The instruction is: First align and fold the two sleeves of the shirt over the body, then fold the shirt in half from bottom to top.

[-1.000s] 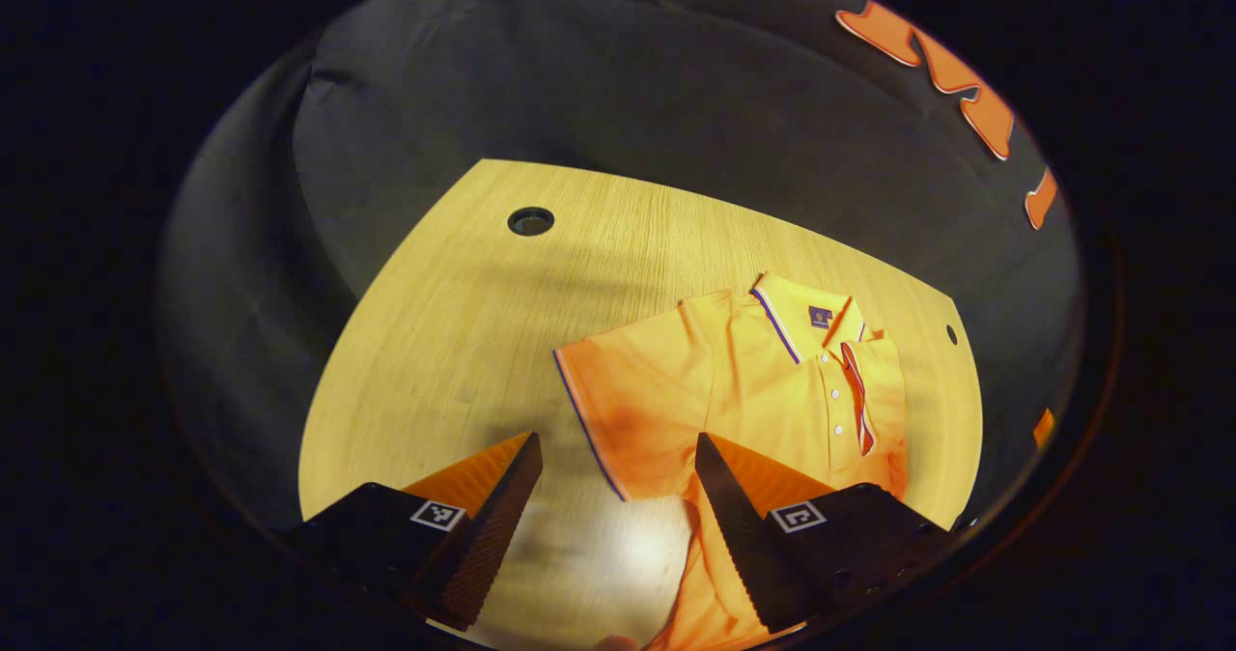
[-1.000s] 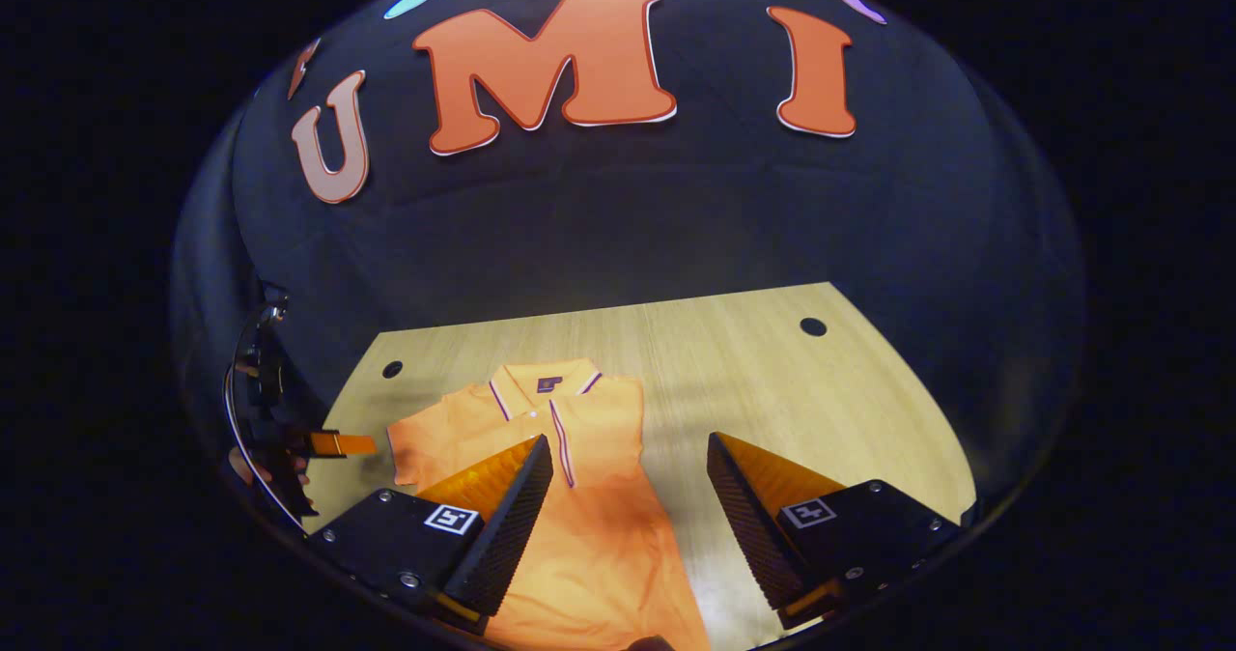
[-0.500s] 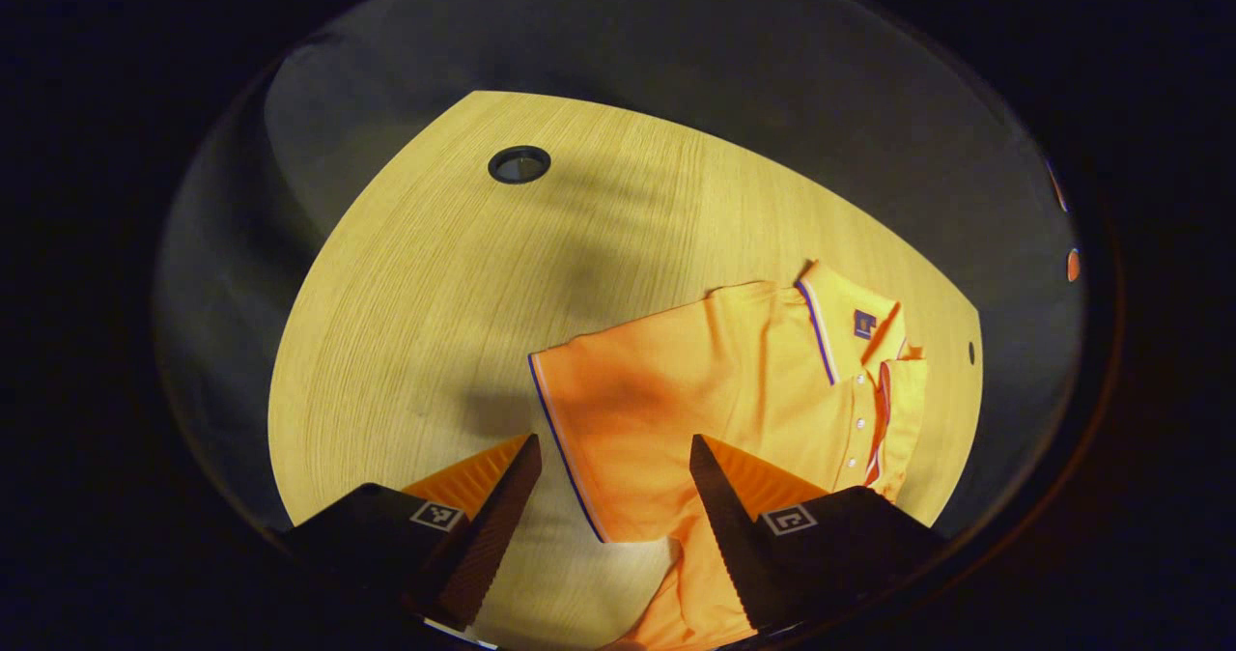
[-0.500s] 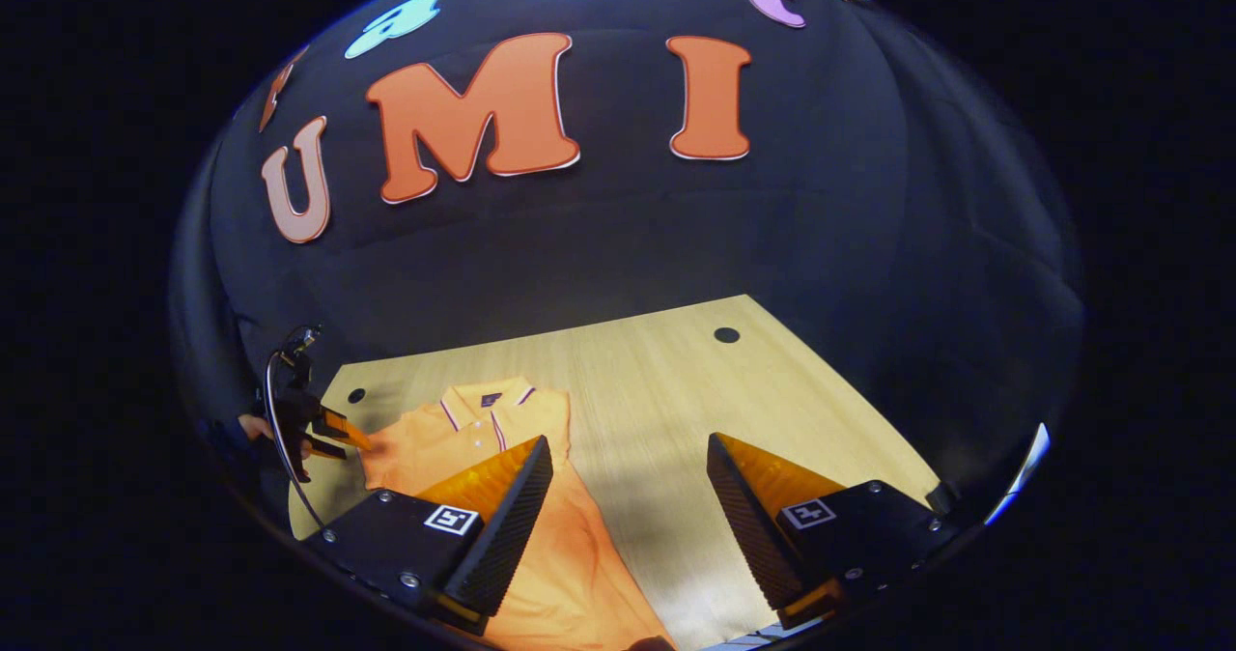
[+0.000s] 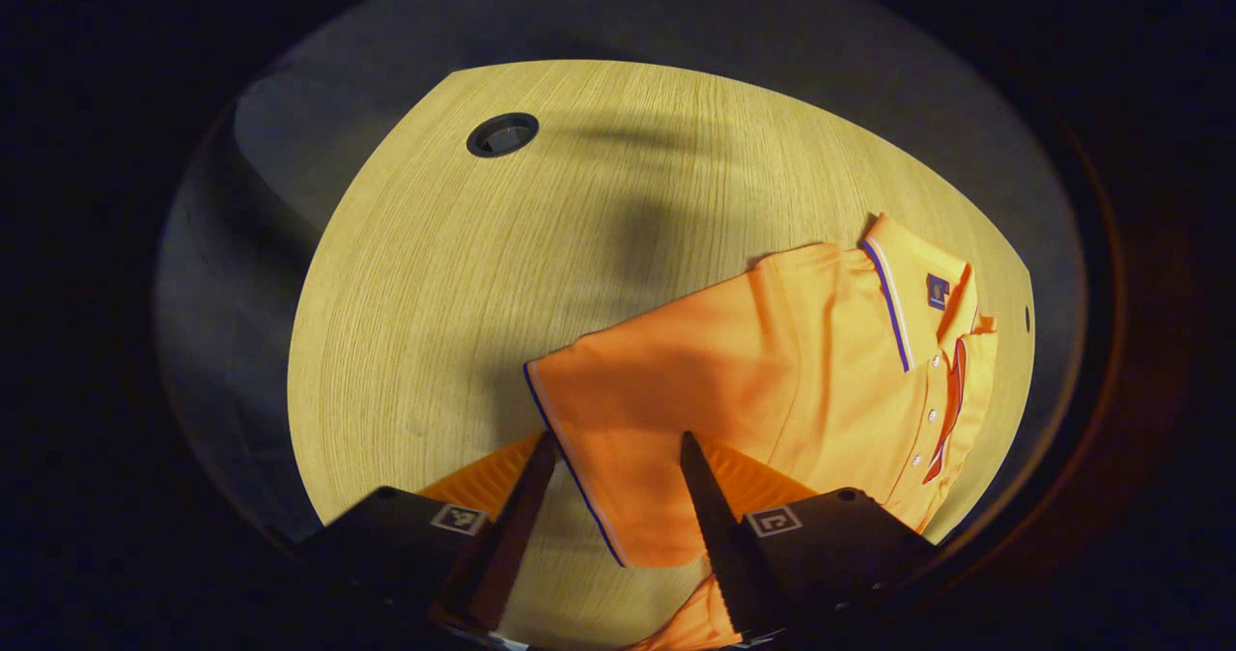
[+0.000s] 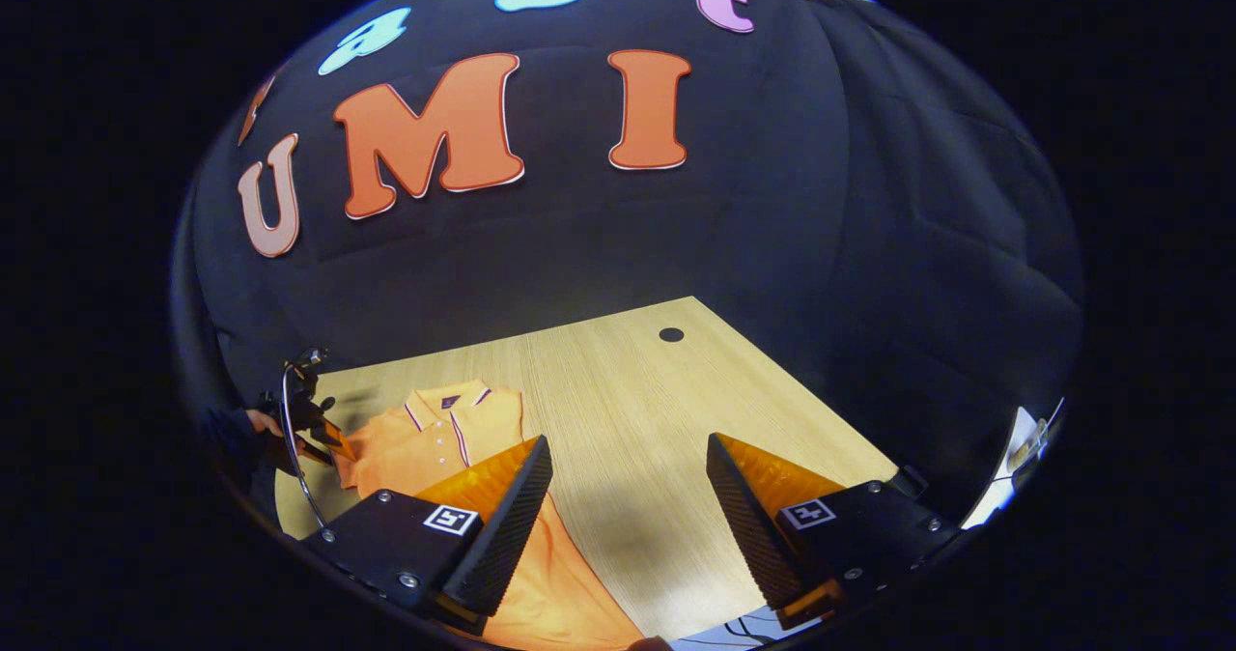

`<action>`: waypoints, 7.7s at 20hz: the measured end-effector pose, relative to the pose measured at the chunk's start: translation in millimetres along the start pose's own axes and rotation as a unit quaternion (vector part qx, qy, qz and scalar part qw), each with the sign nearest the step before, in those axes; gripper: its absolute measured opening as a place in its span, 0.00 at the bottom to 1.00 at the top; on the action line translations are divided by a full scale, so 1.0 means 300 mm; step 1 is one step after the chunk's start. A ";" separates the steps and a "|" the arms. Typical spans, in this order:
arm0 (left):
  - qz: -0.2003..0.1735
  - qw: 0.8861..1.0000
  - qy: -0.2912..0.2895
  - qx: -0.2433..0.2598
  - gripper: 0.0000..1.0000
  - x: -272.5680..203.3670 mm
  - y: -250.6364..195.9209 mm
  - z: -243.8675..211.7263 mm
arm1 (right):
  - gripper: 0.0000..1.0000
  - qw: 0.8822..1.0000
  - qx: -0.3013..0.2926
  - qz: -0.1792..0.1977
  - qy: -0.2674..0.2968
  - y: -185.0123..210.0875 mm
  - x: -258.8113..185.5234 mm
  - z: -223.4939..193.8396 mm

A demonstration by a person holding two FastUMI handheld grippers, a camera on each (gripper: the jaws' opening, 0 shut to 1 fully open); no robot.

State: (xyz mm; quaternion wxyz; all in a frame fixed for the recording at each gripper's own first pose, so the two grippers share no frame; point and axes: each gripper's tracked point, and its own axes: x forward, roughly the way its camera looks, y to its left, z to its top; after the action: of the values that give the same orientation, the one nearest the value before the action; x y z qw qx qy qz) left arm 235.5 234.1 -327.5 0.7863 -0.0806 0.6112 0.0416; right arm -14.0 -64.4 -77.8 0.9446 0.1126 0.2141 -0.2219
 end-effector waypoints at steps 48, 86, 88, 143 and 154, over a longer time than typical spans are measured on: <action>-0.158 0.802 -0.557 0.148 0.96 -1.300 -0.433 -0.319 | 0.98 0.970 -0.086 0.179 -0.143 0.254 -0.169 0.072; -0.044 0.954 -0.281 0.098 0.99 -0.517 -0.189 -1.120 | 0.99 0.936 -0.172 0.236 0.197 0.096 -0.194 -0.764; -0.045 0.960 -0.258 0.099 0.99 -0.484 -0.176 -1.162 | 0.99 0.930 -0.177 0.232 0.222 0.089 -0.188 -0.822; -0.108 0.984 -0.036 0.137 0.01 -0.261 -0.193 -1.252 | 0.87 0.868 -0.280 0.188 0.365 0.073 -0.205 -1.068; -0.116 0.980 -0.048 0.157 0.01 -0.295 -0.200 -1.219 | 0.01 0.885 -0.015 0.231 0.404 0.167 -0.194 -1.012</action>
State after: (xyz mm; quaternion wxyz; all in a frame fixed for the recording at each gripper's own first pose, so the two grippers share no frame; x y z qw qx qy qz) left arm -125.9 113.2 -325.0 0.8173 -0.0247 0.5577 -0.1426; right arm -145.4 94.4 -313.5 0.8026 0.2249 0.5480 0.0706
